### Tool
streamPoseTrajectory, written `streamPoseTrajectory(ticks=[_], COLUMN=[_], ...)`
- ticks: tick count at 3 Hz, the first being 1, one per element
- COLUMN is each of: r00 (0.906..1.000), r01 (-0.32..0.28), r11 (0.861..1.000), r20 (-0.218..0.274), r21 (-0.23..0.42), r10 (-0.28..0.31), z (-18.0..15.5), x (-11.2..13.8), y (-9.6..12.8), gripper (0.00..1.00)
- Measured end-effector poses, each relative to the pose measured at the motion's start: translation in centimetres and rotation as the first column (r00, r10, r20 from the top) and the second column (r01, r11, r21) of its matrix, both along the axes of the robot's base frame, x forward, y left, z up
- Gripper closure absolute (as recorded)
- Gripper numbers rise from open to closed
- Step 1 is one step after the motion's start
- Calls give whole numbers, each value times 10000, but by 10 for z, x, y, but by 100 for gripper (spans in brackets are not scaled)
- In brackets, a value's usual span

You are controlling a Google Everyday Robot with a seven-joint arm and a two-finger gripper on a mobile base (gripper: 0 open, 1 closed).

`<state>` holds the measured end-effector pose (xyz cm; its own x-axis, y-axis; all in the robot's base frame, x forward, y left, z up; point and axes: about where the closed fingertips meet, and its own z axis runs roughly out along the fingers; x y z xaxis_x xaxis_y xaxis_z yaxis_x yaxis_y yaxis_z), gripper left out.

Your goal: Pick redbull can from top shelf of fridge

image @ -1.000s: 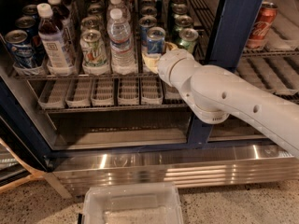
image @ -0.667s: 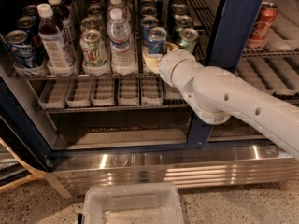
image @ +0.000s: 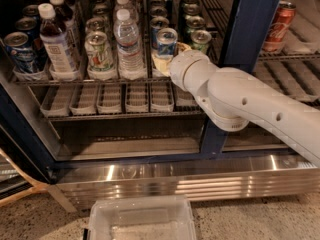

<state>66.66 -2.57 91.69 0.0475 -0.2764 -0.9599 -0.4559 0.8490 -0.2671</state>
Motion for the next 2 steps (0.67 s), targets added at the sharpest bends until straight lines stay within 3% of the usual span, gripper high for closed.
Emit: streamPoseTrajectory(ticks=[2], r00=[9920], r01=[-1130], r11=[9890], r20=[463], r21=[-950], r10=[1178], z=[96], x=[-51], y=[39], gripper=[100])
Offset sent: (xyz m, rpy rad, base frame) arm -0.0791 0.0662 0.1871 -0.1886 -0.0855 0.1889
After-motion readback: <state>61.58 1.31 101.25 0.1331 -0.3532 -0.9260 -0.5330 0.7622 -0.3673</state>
